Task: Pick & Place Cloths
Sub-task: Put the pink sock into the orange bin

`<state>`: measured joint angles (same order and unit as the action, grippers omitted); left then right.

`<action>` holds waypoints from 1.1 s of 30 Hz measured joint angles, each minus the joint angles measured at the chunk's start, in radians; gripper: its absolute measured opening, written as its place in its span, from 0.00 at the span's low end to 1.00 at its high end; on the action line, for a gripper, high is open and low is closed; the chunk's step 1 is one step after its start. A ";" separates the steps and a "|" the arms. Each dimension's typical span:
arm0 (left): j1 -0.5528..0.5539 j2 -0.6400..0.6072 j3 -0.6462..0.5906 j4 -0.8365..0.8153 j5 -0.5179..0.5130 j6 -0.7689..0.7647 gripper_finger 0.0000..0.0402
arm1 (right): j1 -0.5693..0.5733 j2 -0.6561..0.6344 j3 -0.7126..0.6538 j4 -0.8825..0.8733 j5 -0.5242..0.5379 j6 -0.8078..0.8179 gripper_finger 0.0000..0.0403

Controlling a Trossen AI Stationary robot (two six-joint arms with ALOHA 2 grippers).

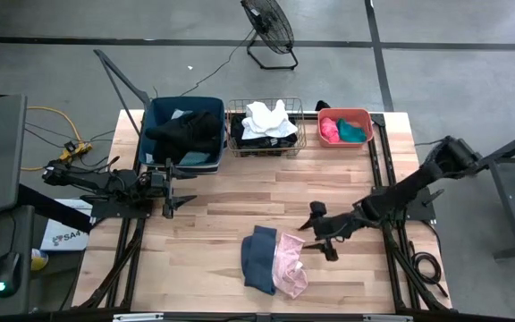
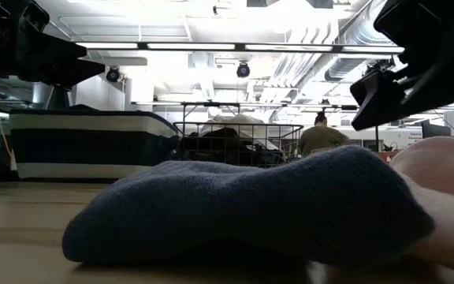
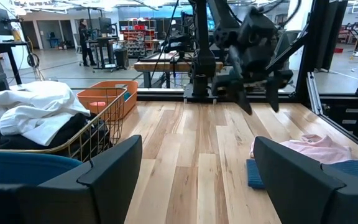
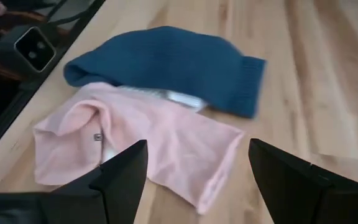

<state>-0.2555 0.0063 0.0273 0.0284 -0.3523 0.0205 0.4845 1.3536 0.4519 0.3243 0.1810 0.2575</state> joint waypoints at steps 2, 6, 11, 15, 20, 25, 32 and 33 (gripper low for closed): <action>0.000 0.000 0.000 0.000 0.000 0.000 0.75 | 0.016 0.044 0.000 0.050 0.000 0.001 0.67; 0.000 0.000 0.000 0.000 0.000 0.000 0.75 | 0.046 0.135 0.000 0.162 0.001 0.003 0.67; 0.000 0.000 0.000 0.000 0.000 0.000 0.75 | 0.079 0.259 0.000 0.303 0.000 0.000 0.67; 0.000 0.000 0.000 0.000 0.000 0.000 0.75 | 0.100 0.349 0.000 0.399 0.008 0.000 0.67; 0.000 0.000 0.000 0.000 0.000 0.000 0.75 | 0.115 0.426 0.000 0.478 0.029 -0.001 0.67; 0.000 0.000 0.000 0.000 0.000 0.000 0.75 | 0.114 0.480 0.016 0.482 0.061 -0.040 0.67; 0.000 0.000 0.000 0.000 0.000 0.000 0.75 | 0.096 0.504 0.047 0.479 0.126 -0.072 0.65; 0.000 0.000 0.000 0.000 0.000 0.000 0.75 | 0.091 0.504 0.047 0.478 0.127 -0.063 0.62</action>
<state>-0.2555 0.0060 0.0273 0.0284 -0.3519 0.0205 0.5758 1.8576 0.4992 0.8018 0.3077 0.1948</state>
